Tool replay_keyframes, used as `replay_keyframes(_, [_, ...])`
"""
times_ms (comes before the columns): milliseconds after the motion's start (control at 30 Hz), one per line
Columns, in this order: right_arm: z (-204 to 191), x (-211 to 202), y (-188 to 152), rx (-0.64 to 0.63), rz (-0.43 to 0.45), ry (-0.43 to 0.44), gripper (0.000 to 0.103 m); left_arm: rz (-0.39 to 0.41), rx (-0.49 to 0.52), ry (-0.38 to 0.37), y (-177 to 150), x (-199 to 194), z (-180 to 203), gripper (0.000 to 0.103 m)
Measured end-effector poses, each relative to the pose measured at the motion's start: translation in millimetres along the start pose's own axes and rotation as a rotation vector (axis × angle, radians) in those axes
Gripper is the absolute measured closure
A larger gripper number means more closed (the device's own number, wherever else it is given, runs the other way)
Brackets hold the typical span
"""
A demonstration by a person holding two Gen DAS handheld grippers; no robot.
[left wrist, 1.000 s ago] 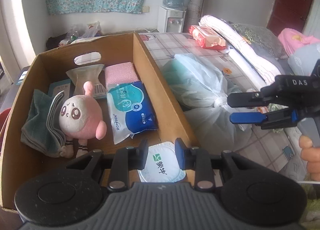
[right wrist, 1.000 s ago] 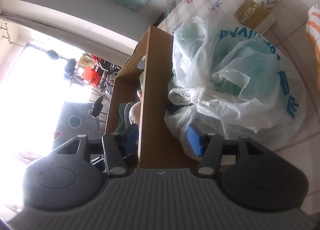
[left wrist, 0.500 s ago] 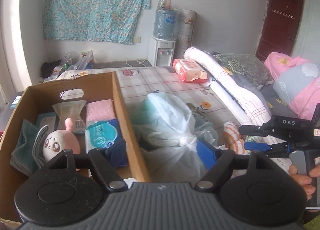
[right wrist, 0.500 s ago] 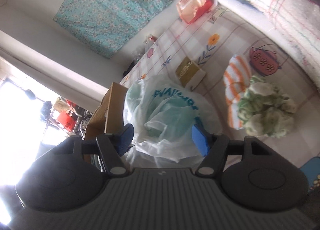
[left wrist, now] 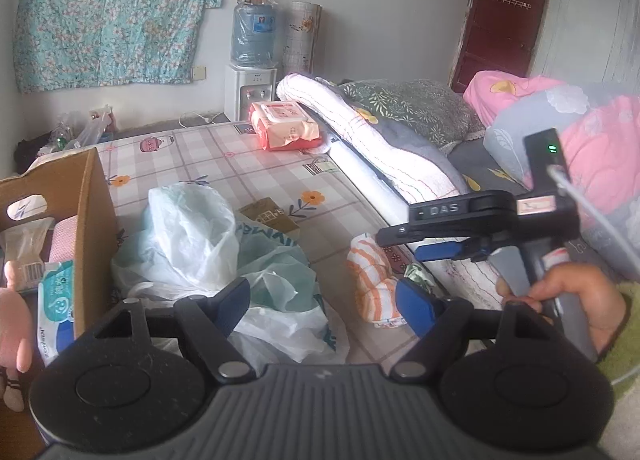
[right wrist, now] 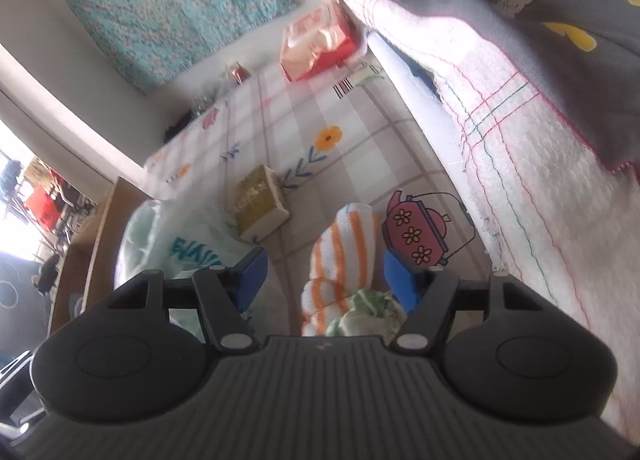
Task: Organize soft objects
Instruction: 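Move the right gripper to the orange-striped sock and close on it, then carry the sock with the right gripper into the box and release it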
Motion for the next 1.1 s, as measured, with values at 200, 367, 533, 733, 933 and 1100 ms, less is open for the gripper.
replay_keyframes(200, [6.7,37.5,-8.8,0.005,-0.091,0.039,0.055,-0.035,0.007,0.01,-7.9,14.5,8.3,0.022])
replay_keyframes(367, [-9.2,23.3,-11.7,0.062,-0.02,0.17,0.072,-0.039,0.004,0.017,-7.9,16.9,7.8,0.022])
replay_keyframes(533, [-37.6,-29.1,-6.9,0.017,0.144,0.276,0.073,-0.041,0.011,0.014,-9.7,18.3,9.8,0.022])
replay_keyframes(733, [-75.9,-110.2,-7.4,-0.086,0.285,0.448,0.074,-0.019,0.002,-0.033,-8.3,13.4,14.9,0.02])
replay_keyframes(933, [-100.1,-145.4,-20.7,-0.1,0.265,0.511,0.074,0.0,0.005,-0.108,-7.9,-3.5,22.4,0.029])
replay_keyframes(1100, [-125.7,-155.8,-37.9,-0.083,0.223,0.542,0.074,0.024,-0.045,-0.128,-7.2,-25.9,8.2,0.043])
Point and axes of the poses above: each gripper's, at about its wrist camera, not at the fingertips, and x roughly the way its jaws point, z to its right, y to its top, the point moved 6 cm from there along x, roughly the way its jaws point, and after that the axes turned 12 degrees about z, right-handed, at the moved point
